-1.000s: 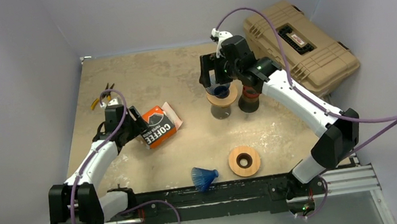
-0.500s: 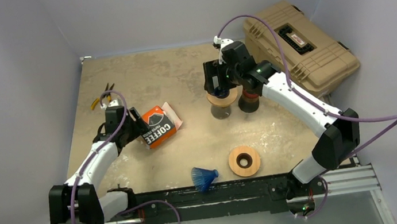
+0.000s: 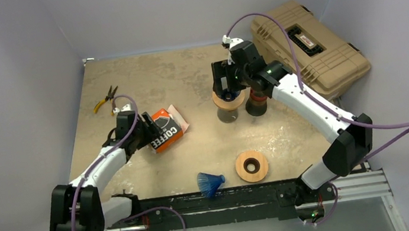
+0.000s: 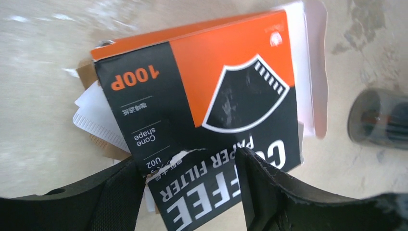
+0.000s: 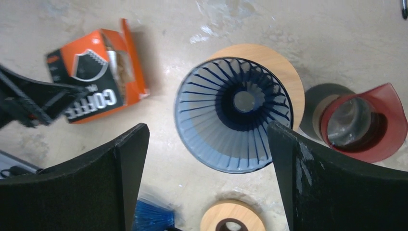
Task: Place the coffee filter in the dripper
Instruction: Pick up the coffee filter from the coffee filter holder.
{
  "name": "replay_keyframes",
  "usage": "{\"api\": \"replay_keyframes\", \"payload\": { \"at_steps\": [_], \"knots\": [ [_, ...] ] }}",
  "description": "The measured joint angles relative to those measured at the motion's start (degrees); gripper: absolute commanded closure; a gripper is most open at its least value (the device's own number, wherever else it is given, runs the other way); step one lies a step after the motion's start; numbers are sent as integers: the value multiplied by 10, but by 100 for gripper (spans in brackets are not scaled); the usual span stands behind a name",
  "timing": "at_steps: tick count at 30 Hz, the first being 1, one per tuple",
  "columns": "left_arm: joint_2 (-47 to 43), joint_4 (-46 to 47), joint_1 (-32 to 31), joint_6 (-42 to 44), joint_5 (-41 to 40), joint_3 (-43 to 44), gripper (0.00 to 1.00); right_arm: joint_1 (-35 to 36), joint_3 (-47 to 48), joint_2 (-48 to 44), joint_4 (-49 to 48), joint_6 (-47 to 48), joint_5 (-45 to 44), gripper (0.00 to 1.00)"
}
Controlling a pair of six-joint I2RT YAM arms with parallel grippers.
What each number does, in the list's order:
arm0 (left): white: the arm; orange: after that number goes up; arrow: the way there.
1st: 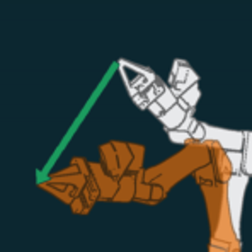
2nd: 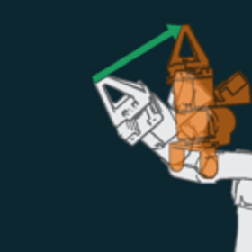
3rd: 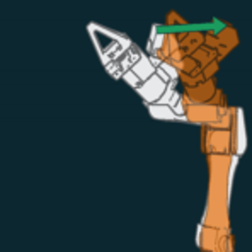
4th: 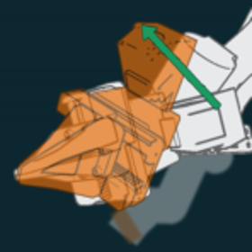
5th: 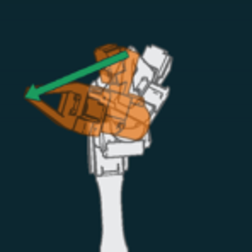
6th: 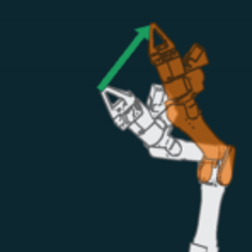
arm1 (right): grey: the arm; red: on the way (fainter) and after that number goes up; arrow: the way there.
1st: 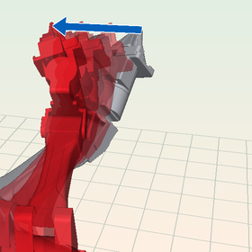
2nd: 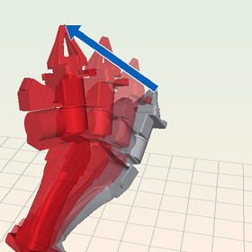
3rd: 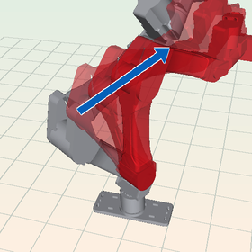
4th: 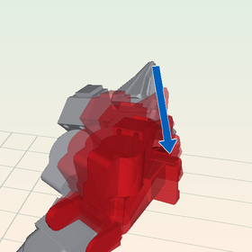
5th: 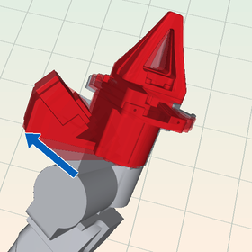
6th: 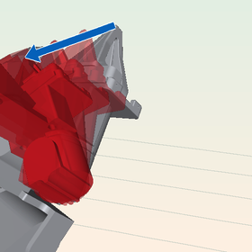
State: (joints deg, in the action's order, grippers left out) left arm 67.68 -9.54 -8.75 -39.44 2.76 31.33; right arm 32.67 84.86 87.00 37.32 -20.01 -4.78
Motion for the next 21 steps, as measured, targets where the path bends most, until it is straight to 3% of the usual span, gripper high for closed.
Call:
{"api": "replay_keyframes", "payload": {
  "at_steps": [9,21],
  "knots": [
    [49,62,-115,-61,-7,0,34,0,42,-44,-23,6,48,4],
    [-20,-42,-115,-44,-122,14,29,20,59,-40,-57,11,116,4]
  ]
}}
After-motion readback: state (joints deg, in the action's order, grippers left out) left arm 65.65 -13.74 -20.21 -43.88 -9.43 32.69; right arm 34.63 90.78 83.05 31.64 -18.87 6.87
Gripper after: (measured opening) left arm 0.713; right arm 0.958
